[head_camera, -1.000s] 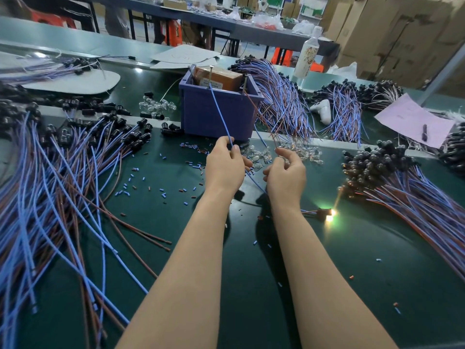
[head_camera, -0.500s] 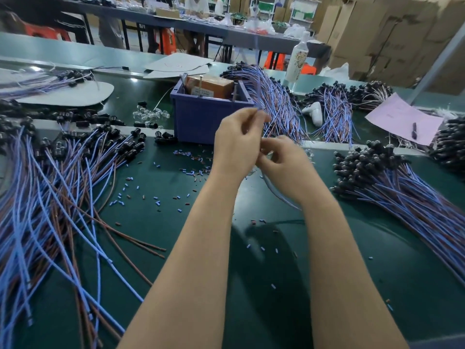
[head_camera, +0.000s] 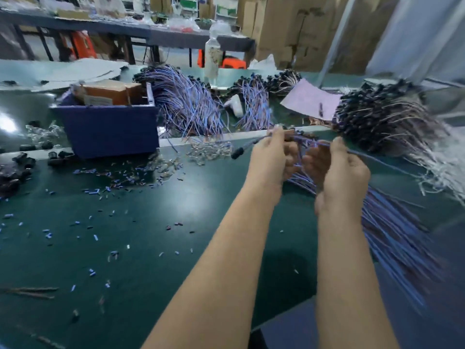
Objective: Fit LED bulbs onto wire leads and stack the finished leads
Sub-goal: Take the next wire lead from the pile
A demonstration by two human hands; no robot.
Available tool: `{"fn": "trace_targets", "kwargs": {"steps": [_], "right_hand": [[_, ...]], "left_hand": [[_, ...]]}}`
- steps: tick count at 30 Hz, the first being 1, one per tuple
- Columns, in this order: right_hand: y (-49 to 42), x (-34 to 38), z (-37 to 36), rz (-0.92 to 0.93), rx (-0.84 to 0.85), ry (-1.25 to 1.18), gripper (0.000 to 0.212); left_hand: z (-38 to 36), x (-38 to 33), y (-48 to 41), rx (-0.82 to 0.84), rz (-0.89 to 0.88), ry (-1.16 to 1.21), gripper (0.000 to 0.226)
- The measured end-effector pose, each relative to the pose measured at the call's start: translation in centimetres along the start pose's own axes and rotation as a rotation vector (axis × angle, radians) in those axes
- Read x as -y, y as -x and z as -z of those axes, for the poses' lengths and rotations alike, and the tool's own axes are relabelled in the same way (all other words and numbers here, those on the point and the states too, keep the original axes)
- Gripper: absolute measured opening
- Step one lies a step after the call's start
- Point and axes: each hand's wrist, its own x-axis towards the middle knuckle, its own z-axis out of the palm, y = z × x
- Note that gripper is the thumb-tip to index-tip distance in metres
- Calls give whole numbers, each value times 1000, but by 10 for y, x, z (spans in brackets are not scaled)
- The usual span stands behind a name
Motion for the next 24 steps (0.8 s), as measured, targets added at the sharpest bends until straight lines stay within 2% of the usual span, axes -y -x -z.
{"fn": "trace_targets", "kwargs": {"steps": [2, 4, 8, 10, 14, 16, 20, 22, 24], "right_hand": [[-9, -5, 25, -19, -78, 88, 40], [-19, -10, 45, -138, -153, 73, 43], [-34, -21, 66, -451, -238, -448, 35], [-37, -30, 69, -503, -244, -515, 31], [-37, -40, 61, -523, -260, -462, 25], [-35, -41, 54, -507, -246, -418, 28], [-20, -45, 28, -489, -156, -272, 16], [-6, -48, 6, -475, -87, -214, 19], [9, -53, -21, -470, 19, -139, 21]], "left_hand": [[-16, 13, -17, 11, -17, 15, 33], [-33, 32, -32, 11, -18, -100, 33], [-52, 74, -53, -9, 145, -214, 29], [-49, 89, -61, -44, 200, -292, 21], [-36, 97, -69, -154, 184, -251, 15], [-31, 92, -68, -157, 169, -289, 22], [-8, 70, -58, -157, 87, -492, 29], [11, 49, -49, -204, -1, -561, 31], [33, 25, -37, -269, -110, -529, 27]]}}
